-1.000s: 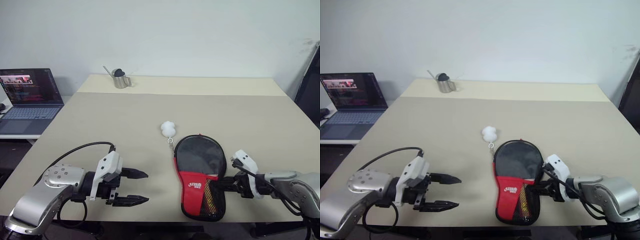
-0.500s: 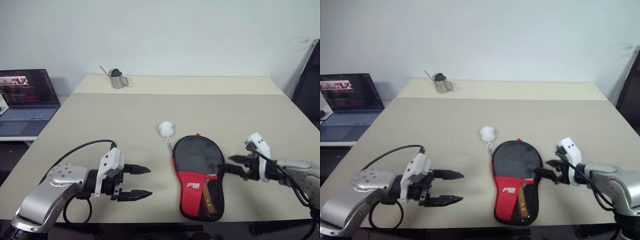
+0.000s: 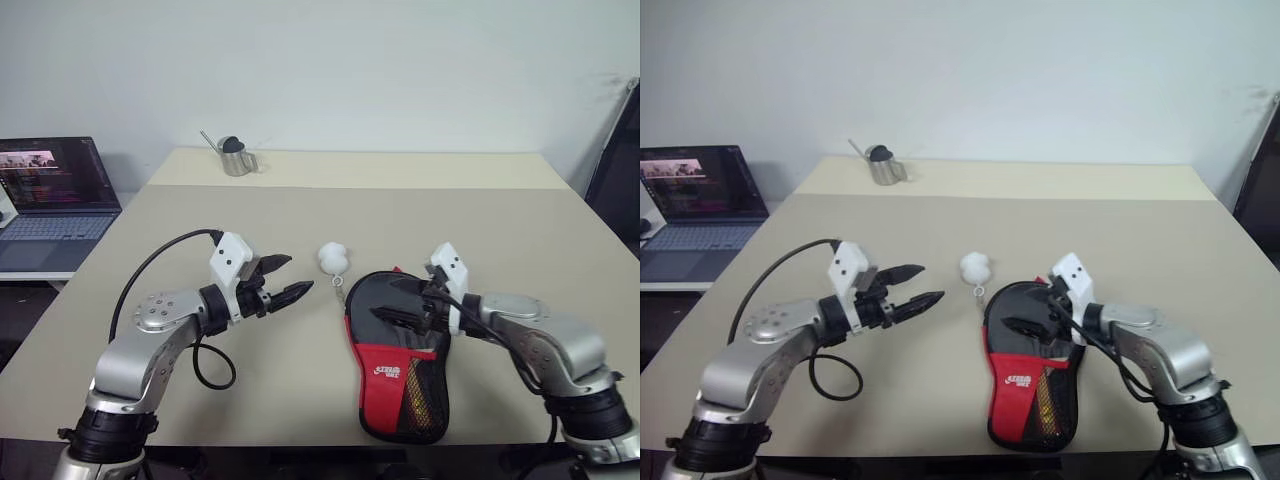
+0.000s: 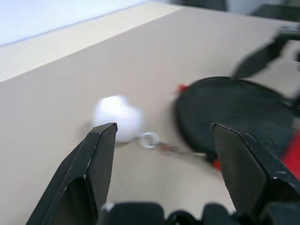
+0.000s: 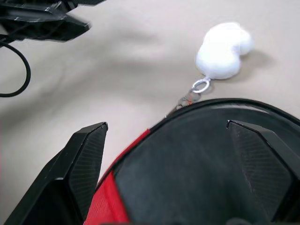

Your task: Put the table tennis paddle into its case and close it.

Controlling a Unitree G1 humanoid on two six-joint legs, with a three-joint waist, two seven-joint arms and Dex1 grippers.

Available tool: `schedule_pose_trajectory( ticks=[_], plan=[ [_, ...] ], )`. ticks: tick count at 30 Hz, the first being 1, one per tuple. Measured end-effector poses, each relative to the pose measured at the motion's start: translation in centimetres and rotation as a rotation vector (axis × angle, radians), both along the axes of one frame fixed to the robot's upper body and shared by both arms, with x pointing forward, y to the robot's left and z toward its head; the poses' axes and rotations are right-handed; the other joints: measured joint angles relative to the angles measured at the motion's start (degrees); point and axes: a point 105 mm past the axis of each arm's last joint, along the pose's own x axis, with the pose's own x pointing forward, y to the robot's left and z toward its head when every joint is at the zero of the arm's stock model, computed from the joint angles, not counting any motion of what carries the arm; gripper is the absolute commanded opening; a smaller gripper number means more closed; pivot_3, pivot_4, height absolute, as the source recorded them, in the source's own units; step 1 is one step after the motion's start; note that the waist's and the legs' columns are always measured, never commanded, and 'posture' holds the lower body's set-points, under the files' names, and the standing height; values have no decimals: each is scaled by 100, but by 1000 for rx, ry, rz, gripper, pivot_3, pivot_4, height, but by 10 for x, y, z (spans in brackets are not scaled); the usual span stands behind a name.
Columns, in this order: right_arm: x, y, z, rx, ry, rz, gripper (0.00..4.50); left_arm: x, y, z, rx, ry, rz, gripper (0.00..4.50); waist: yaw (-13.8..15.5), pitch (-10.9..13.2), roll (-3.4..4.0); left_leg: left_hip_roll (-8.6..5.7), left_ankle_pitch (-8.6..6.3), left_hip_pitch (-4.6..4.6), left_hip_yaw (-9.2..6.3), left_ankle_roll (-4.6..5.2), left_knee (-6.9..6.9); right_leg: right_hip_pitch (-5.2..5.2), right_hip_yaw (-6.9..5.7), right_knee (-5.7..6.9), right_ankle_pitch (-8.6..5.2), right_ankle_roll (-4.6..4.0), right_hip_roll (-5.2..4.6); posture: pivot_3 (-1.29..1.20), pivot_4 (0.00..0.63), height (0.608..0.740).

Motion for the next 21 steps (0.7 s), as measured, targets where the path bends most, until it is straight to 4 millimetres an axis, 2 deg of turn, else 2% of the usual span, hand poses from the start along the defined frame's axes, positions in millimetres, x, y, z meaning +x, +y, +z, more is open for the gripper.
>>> schedule_pose_trajectory(
  ticks=[6,11,14,21],
  plan=[
    [2,9,-20,-43,17,10,4465,38,-8,0,-31,10,115,3518,41,0,0,-8,0,-5,-11,0,3,2,-13,0,1,0,-5,0,150,740],
    [3,10,-23,-45,15,-1,4465,69,-10,-10,-24,76,192,3518,-6,0,0,-5,0,-4,-8,-1,0,-2,-19,2,2,1,-2,0,150,740],
    [3,13,-25,-38,18,-15,4465,88,-19,-19,-30,136,188,3518,5,0,0,-7,0,-5,-10,-1,0,-2,-29,3,2,1,-1,0,150,740],
    [-4,21,-31,-15,39,-17,4465,107,-44,-37,-8,221,101,3518,3,0,0,-11,0,-10,-4,-1,0,-5,-33,0,2,1,-2,0,150,740]
  ],
)
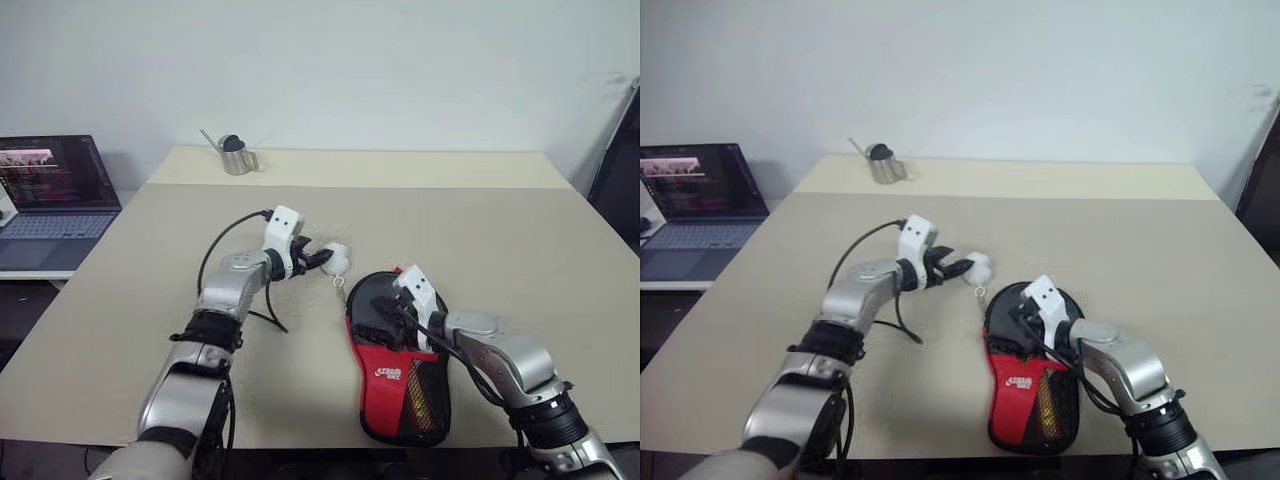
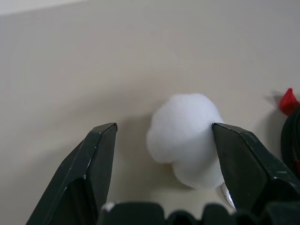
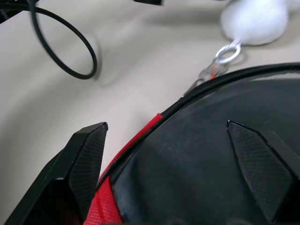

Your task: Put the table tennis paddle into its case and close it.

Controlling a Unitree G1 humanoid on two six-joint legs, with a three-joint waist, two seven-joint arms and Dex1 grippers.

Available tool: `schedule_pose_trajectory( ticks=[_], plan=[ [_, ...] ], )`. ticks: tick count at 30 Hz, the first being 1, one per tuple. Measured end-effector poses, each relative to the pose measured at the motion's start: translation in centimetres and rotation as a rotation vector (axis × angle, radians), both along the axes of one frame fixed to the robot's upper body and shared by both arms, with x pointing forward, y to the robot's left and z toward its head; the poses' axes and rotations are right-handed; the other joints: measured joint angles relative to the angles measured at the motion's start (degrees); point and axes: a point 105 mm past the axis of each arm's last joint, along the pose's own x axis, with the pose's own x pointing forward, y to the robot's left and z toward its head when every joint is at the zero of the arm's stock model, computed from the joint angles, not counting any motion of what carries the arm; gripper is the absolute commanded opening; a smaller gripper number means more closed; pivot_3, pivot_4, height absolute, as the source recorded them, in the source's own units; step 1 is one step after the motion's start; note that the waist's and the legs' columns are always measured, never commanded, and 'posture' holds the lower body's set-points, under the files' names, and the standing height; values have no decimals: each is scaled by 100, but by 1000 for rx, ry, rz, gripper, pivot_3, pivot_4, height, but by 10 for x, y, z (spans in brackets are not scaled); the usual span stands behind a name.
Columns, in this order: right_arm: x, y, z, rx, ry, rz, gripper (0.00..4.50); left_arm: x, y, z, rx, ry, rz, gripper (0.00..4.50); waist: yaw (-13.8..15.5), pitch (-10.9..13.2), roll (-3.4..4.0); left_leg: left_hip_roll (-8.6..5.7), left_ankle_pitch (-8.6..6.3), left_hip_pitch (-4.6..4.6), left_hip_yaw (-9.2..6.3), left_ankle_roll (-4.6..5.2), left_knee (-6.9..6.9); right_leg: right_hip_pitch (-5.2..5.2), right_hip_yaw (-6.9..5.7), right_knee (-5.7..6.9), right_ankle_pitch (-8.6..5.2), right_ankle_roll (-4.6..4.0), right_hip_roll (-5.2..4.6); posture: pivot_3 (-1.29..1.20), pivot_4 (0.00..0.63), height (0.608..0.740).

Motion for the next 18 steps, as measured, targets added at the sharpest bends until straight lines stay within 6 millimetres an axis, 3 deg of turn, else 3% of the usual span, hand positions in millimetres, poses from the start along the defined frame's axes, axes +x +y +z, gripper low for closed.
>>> schedule_pose_trajectory(
  ticks=[17,18],
  plan=[
    [-3,2,-3,3,2,-45,4465,-1,-33,-30,105,51,-133,3518,0,-1,-1,-2,0,3,-4,0,1,3,-5,6,0,0,1,0,150,740],
    [-3,2,-3,3,2,-47,4492,-1,-33,-30,107,49,-135,3335,1,-1,-1,-2,0,3,-5,0,1,3,-5,6,0,1,1,0,150,740]
  ],
)
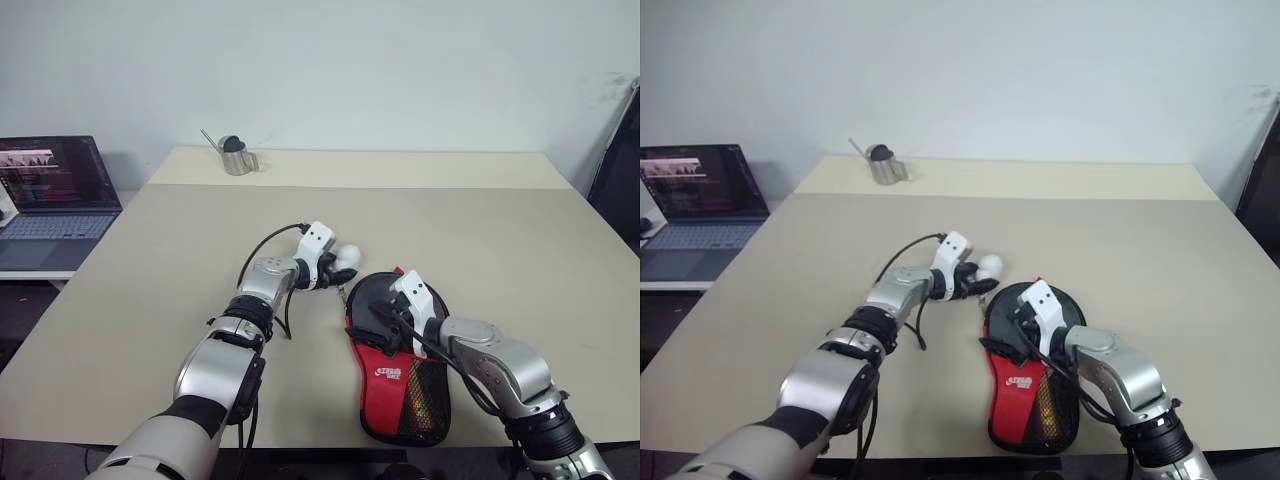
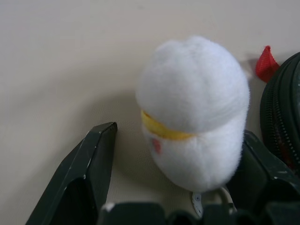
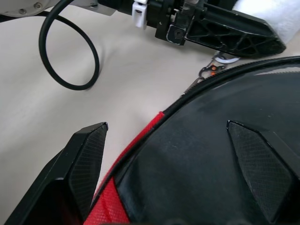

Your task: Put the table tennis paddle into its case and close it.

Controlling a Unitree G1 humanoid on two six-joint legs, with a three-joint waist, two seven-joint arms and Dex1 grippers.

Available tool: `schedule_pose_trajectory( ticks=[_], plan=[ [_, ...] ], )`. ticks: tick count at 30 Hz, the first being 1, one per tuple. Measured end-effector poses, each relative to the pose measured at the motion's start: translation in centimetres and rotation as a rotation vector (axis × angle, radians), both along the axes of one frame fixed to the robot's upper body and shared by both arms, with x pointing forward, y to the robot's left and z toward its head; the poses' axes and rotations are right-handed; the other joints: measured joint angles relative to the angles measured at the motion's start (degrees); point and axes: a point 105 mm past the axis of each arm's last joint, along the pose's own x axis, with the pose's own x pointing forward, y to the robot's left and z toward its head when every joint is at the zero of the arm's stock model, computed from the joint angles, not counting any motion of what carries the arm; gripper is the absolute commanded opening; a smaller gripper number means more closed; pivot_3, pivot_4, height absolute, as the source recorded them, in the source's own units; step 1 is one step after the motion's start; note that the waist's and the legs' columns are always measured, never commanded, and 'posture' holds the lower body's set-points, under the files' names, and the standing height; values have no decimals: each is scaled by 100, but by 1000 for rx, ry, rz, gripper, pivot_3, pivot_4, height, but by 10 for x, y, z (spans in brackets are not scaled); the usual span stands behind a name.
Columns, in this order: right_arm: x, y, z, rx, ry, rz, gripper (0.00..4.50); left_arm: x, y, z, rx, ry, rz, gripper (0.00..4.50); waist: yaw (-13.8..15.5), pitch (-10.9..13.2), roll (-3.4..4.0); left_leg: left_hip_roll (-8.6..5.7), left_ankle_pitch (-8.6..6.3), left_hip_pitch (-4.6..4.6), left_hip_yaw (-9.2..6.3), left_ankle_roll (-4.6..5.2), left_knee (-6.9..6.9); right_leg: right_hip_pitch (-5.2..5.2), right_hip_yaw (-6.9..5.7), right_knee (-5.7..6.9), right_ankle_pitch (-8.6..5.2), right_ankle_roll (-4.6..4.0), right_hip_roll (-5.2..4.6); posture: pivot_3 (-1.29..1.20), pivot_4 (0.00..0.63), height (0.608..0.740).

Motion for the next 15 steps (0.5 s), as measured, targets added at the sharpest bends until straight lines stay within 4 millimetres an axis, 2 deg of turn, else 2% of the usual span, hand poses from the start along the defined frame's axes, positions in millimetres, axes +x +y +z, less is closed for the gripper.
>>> schedule_pose_trajectory(
  ticks=[2,7,10,11,15],
  plan=[
    [0,0,0,1,-1,-3,4500,0,-1,0,2,-4,-6,2952,0,0,0,-1,0,0,1,0,0,0,1,0,0,0,0,0,150,740],
    [2,0,0,-1,-5,-20,4500,-1,-6,-1,-1,-4,-16,1180,2,0,0,0,0,-1,1,0,0,0,1,-1,0,0,-1,0,150,740],
    [4,-1,0,-5,-10,-35,4500,-1,-6,0,-11,-10,-12,309,2,0,0,0,0,0,1,0,0,0,1,0,0,0,0,0,150,740],
    [5,-2,0,-10,-13,-44,4500,-1,-5,1,-20,-11,-10,137,2,0,0,0,0,0,1,0,1,0,1,1,0,0,-1,0,150,740],
    [12,-7,0,-33,-33,-83,4500,-2,-3,0,-50,-9,1,101,2,0,0,0,0,0,1,0,1,0,1,1,0,0,0,0,150,740]
  ],
)
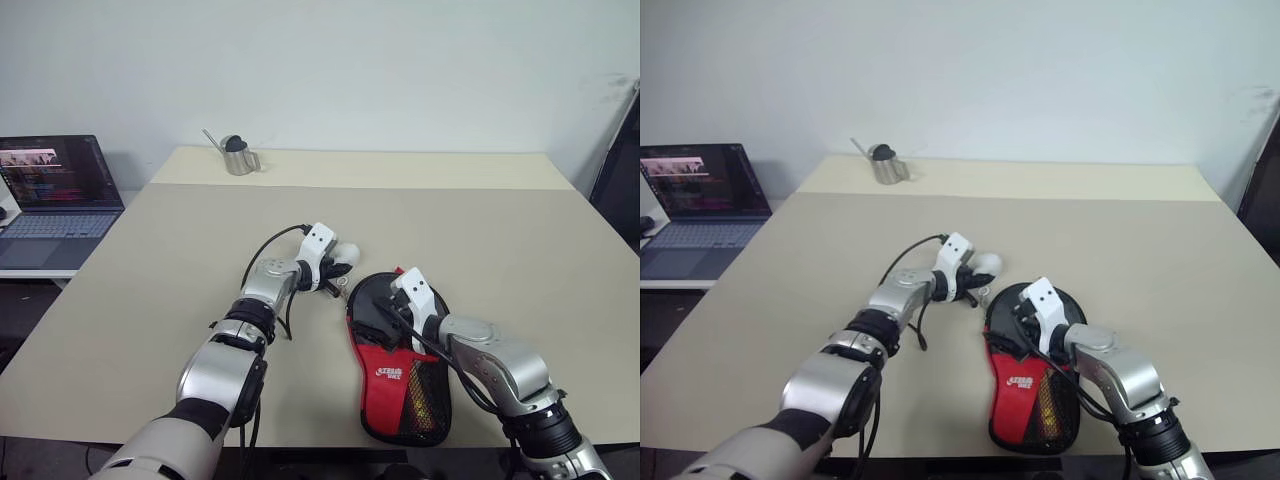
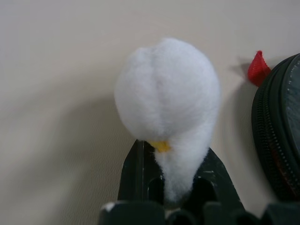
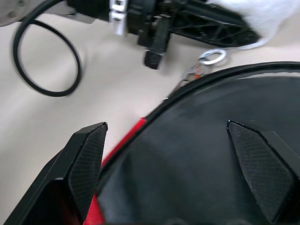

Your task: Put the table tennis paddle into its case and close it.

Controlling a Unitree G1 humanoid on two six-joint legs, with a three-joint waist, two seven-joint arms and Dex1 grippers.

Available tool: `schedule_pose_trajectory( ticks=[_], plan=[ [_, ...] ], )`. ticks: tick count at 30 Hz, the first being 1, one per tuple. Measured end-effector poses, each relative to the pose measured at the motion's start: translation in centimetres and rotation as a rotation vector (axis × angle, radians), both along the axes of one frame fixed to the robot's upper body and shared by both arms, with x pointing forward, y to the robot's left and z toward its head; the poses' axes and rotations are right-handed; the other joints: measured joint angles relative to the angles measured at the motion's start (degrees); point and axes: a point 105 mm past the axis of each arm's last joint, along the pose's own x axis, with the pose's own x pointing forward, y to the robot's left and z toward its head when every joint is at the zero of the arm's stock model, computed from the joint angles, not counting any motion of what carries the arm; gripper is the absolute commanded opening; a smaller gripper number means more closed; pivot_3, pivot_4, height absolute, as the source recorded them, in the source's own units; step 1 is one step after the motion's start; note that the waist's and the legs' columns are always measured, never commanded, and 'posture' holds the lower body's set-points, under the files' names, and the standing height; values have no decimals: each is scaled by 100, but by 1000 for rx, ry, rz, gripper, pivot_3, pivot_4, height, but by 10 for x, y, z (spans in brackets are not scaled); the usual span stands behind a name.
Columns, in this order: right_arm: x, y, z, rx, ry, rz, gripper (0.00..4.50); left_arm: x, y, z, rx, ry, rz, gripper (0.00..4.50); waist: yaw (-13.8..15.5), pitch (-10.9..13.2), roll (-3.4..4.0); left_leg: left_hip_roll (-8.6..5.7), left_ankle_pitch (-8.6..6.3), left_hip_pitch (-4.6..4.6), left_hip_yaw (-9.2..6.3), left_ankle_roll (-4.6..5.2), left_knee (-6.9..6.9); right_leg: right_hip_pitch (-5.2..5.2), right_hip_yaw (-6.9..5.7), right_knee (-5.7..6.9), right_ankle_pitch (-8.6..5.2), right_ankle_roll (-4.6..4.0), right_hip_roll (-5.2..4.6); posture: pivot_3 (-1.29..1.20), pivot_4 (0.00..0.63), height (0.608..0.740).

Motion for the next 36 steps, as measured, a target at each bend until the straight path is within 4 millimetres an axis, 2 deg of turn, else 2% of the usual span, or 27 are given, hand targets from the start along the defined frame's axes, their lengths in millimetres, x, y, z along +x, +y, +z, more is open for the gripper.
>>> schedule_pose_trajectory(
  ticks=[4,10,16,21,25,36],
  plan=[
    [9,-7,0,-35,-24,-45,4500,-2,3,0,-18,-6,6,101,-2,0,0,1,0,2,1,0,-1,0,2,2,0,0,0,0,150,740],
    [11,-11,-4,-73,-21,-50,4500,-8,6,7,5,-39,-39,101,-3,-1,0,1,0,4,1,-1,1,2,3,5,0,0,0,0,150,740],
    [5,-16,-14,-180,-36,-10,4500,-6,1,11,83,-78,-63,101,20,-24,-16,-2,0,10,-3,0,4,14,-2,3,0,0,0,0,150,740],
    [-1,-15,-18,-207,-53,10,4500,-1,-10,14,128,-101,-83,101,10,-41,-29,-2,0,11,-2,0,1,14,-1,-1,-1,1,0,0,150,740],
    [-5,-11,-20,-197,-42,15,4500,2,-20,9,164,-105,-82,101,5,-60,-34,-2,0,13,-1,0,0,15,-1,0,-1,1,1,0,150,740],
    [-7,-3,-22,-165,-6,10,4500,11,-17,0,292,-147,-8,101,-15,-102,-52,0,0,18,0,1,-1,16,2,2,-1,1,4,0,150,740]
  ],
)
